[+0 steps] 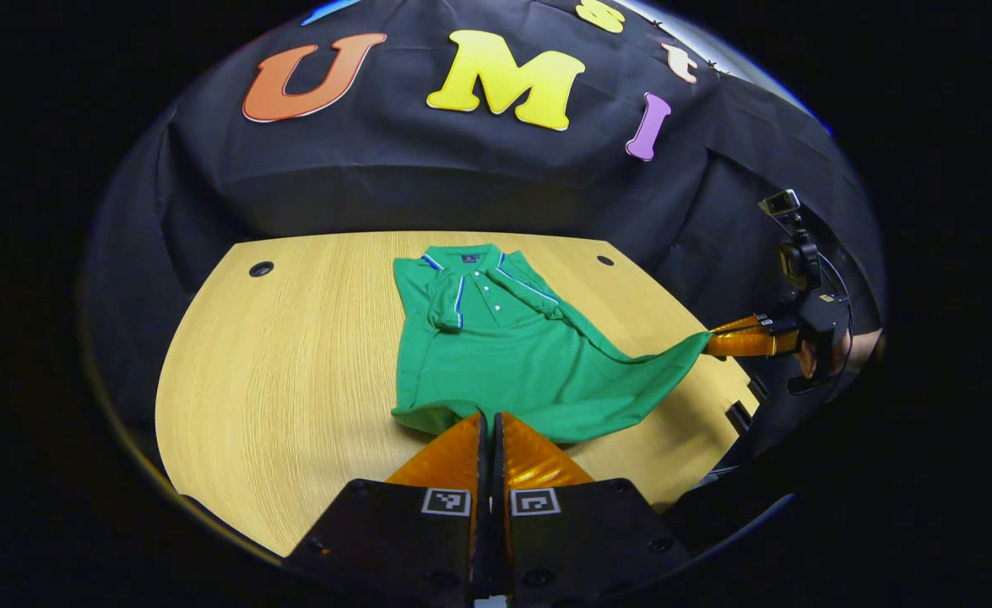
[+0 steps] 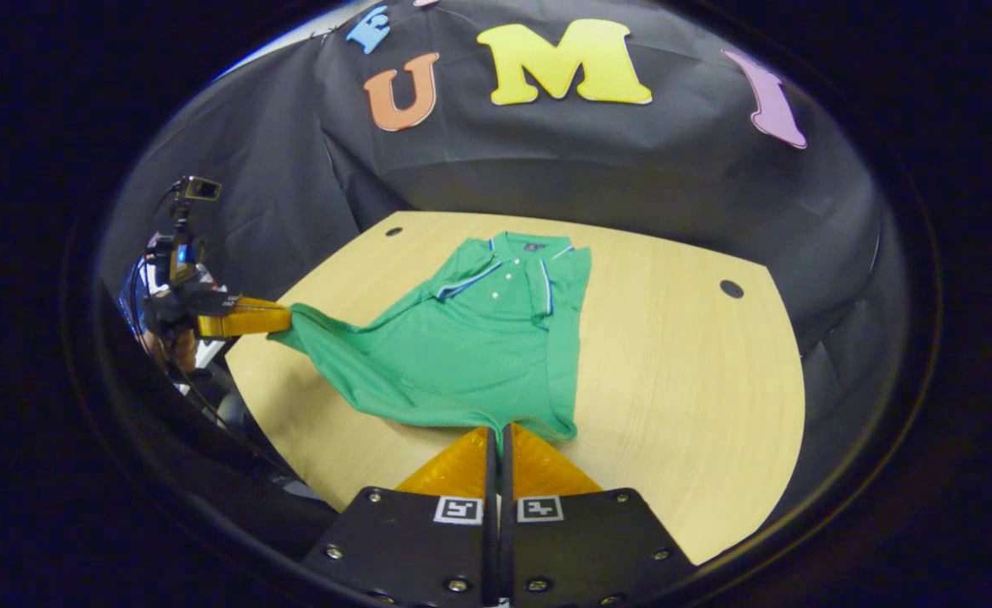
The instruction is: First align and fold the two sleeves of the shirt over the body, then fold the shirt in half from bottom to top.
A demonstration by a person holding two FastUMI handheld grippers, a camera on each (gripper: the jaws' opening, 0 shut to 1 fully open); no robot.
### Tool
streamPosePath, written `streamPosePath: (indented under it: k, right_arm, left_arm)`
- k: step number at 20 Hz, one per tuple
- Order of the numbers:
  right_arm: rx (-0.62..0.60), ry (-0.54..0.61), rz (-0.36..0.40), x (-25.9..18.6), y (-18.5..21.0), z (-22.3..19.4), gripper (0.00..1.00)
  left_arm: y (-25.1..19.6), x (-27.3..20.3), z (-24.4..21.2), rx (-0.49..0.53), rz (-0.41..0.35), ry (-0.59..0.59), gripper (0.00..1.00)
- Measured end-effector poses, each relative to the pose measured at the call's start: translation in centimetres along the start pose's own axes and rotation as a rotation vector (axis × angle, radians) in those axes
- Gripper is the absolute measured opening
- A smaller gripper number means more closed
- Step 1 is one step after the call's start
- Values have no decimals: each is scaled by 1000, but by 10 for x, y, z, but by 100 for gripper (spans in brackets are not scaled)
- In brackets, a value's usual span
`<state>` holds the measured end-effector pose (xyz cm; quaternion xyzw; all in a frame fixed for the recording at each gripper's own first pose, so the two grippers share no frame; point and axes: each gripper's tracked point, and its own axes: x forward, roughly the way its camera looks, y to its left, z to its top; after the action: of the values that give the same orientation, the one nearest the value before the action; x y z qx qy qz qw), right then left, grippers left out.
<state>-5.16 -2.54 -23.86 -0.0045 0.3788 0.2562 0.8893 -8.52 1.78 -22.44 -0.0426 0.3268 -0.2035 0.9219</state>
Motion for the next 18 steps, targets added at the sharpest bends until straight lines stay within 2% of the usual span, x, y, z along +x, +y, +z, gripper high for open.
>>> streamPosePath:
  k: [3, 10, 18]
  right_arm:
    - [13, -46, 3, 0, -2, 27, 1]
    - [18, -116, 1, 13, -12, 82, 1]
    - [31, -151, -36, 59, -34, 137, 1]
  left_arm:
    - [-1, 1, 22, -21, -3, -29, 3]
    - [7, 11, 92, 10, -5, -137, 3]
    - [35, 59, 150, 54, 25, -203, 3]
